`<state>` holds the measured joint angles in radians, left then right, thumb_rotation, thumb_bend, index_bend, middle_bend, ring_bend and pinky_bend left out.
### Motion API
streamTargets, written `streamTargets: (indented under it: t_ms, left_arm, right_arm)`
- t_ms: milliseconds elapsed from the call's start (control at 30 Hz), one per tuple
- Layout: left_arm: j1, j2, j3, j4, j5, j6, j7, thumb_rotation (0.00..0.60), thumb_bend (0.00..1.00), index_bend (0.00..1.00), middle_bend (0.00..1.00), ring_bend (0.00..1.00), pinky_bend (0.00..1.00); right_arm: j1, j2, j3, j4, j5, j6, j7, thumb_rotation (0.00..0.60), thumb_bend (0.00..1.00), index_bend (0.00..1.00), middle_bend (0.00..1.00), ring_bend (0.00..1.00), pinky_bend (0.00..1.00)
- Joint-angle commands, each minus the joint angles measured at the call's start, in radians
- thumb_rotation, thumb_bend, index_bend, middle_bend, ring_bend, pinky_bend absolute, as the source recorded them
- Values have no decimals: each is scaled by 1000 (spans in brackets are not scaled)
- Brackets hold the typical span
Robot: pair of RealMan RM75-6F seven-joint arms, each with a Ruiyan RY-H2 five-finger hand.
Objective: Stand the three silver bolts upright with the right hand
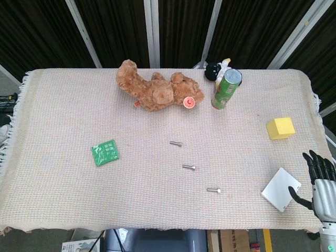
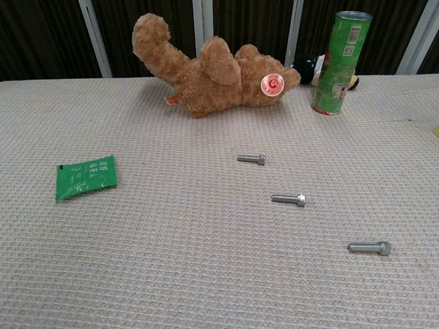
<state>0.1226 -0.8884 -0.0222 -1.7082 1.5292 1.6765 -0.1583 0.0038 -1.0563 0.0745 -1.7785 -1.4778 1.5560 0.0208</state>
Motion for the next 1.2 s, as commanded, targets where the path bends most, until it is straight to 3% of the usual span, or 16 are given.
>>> streamTargets:
  t_ms: [33,633,1200]
  left_arm:
    - [0,3,3,0,2,-3,-3,600,74,60,26,0,93]
    - [-3,-2,8,-17,0,-10,29,600,74,60,22,0,93]
    - [6,9,4,-31,-33,-12,17,600,74,60,22,0,93]
  right_arm:
    - [5,-14,2,17,2,-10,30,600,263,49,0,0,40]
    - [-5,-66,10,-5,9,14,30,600,264,110,0,0,41]
    - [31,-87,-8,-24,-11,-68,52,600,263,184,0,1,40]
